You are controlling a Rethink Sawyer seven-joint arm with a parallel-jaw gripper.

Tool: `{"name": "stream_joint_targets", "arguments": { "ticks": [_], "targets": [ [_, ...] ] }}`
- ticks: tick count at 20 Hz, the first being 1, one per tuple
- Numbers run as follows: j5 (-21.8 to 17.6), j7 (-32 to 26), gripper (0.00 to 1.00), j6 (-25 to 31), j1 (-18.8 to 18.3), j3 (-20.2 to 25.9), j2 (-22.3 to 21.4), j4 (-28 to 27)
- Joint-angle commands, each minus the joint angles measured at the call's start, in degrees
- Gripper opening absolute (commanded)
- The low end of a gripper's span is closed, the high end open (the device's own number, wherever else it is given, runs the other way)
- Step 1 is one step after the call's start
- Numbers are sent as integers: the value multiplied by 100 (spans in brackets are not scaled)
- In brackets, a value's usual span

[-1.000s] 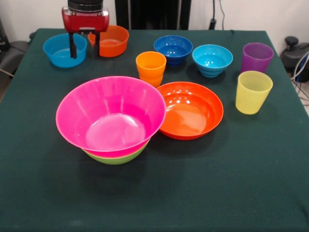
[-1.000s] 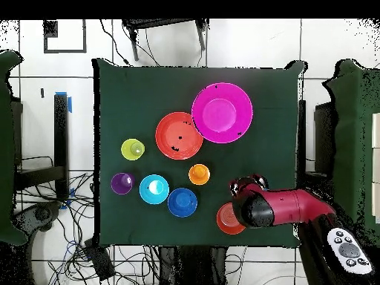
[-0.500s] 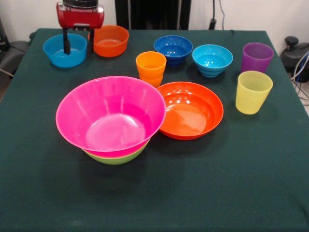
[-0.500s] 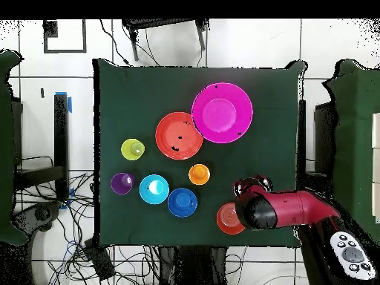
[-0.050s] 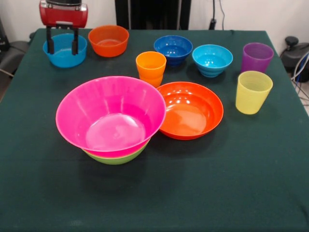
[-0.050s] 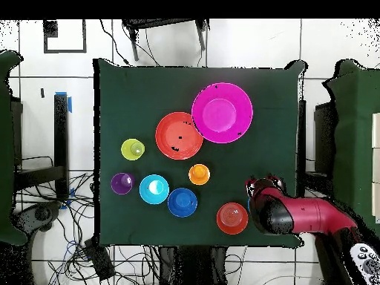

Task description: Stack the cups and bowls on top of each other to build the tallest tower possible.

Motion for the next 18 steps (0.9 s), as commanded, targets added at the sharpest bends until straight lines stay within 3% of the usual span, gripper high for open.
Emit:
{"name": "stream_joint_targets", "arguments": {
  "ticks": [1, 18],
  "targets": [
    [-390, -58, 100, -283, -90, 645, 213, 72],
    [-568, 40, 100, -661, -28, 573, 364, -14]
  ]
}}
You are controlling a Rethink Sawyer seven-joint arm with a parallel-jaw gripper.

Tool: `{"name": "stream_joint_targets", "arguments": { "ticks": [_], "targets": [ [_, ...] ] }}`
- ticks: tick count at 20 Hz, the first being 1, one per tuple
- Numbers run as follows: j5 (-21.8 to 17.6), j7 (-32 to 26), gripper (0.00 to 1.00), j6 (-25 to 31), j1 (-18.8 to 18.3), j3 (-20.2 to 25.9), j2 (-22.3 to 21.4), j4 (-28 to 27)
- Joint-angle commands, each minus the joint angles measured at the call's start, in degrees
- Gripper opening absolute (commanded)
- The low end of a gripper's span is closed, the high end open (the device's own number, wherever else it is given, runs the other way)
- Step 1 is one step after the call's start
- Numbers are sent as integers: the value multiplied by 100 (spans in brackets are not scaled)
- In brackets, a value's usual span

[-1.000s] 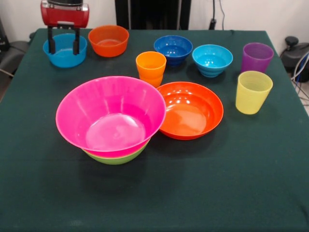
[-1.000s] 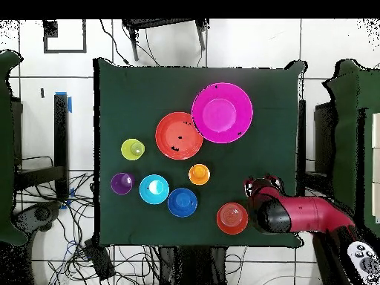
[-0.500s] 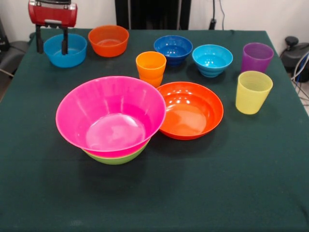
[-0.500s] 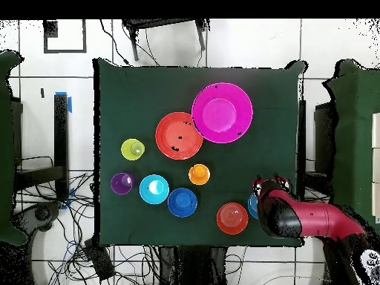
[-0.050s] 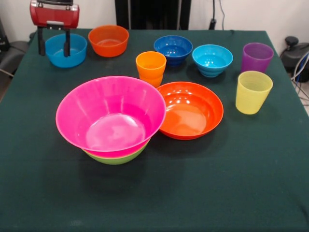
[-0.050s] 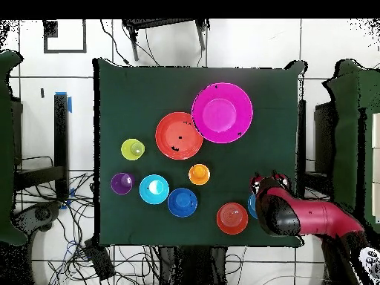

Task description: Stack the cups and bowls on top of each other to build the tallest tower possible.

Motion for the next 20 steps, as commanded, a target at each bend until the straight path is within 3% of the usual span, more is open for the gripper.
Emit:
{"name": "stream_joint_targets", "arguments": {
  "ticks": [1, 5, 11, 20],
  "targets": [
    [-569, 54, 100, -333, 213, 365, 360, -19],
    [-490, -41, 100, 21, 236, 252, 355, -14],
    [-253, -535, 100, 862, -26, 375, 43, 263],
    [-529, -419, 100, 399, -410, 509, 173, 540]
  ]
}}
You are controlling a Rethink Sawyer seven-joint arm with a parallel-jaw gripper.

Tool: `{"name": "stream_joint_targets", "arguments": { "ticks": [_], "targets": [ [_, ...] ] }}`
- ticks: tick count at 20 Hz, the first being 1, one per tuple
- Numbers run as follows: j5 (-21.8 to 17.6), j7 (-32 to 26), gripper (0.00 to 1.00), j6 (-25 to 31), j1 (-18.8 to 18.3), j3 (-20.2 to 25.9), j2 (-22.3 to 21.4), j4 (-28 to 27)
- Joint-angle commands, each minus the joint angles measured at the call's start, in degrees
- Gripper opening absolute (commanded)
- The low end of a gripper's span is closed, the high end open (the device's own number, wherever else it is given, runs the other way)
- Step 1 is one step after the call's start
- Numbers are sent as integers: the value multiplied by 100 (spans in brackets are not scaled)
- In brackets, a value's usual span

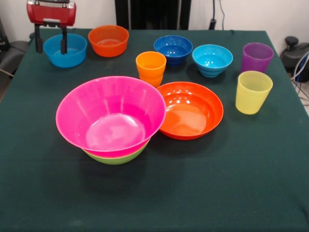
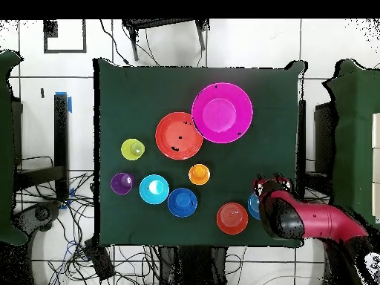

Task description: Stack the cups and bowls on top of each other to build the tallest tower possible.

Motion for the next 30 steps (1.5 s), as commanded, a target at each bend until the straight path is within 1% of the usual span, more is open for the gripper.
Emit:
{"name": "stream_joint_targets", "arguments": {
  "ticks": [1, 4, 6, 9, 13, 15, 18, 22, 27, 30],
  "targets": [
    [-545, -408, 100, 285, -170, 433, 202, 475],
    [-674, -249, 100, -41, -196, 409, 193, 555],
    [-816, -135, 100, -363, -227, 414, 278, 555],
    [-1012, -160, 100, -493, -437, 590, 553, 464],
    [-1313, -99, 100, -692, -588, 654, 718, 402],
    [-1433, 5, 100, -865, -563, 571, 803, 347],
    [-1558, 198, 100, -1229, -367, 263, 959, 218],
    [-1686, 258, 100, -1417, -272, 114, 1209, 45],
    [-1740, 310, 100, -1709, -134, -125, 1467, -142],
    [-1701, 340, 100, -1799, -35, -244, 1453, -132]
  ]
}}
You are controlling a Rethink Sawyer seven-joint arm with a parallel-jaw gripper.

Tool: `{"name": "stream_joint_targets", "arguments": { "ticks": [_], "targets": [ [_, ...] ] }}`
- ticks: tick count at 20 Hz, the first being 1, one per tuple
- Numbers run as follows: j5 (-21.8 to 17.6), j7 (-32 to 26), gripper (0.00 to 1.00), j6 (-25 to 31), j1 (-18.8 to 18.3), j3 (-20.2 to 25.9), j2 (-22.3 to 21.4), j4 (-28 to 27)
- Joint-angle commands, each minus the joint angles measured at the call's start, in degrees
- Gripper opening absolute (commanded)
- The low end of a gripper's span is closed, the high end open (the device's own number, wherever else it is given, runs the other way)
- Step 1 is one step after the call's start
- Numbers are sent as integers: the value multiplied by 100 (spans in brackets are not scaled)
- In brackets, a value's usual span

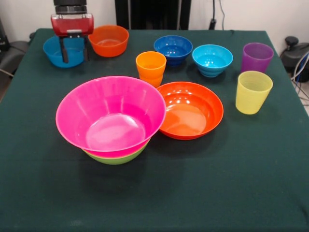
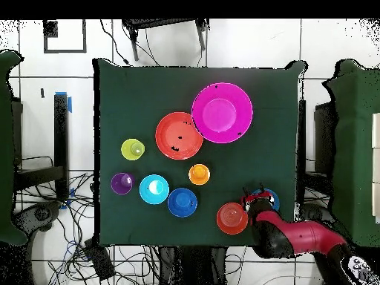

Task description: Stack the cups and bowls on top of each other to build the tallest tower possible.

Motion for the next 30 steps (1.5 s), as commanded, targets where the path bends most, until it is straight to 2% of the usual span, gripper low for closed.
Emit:
{"name": "stream_joint_targets", "arguments": {
  "ticks": [1, 4, 7, 11, 16, 20, 24, 26, 30],
  "targets": [
    [-439, 343, 100, -282, 388, -118, 358, -328],
    [-416, 351, 100, -47, 254, 61, 193, -213],
    [-380, 264, 100, 388, -190, 551, -272, 195],
    [57, -203, 100, 1235, -979, 1575, -836, 751],
    [709, -643, 100, 1915, -1498, 2362, -1331, 1123],
    [906, -748, 100, 2200, -1600, 2633, -1425, 1135],
    [724, -641, 100, 2246, -1475, 2553, -1285, 1010],
    [557, -674, 100, 2439, -1277, 2368, -1162, 871],
    [230, -503, 100, 2196, -1135, 2178, -883, 695]
  ]
}}
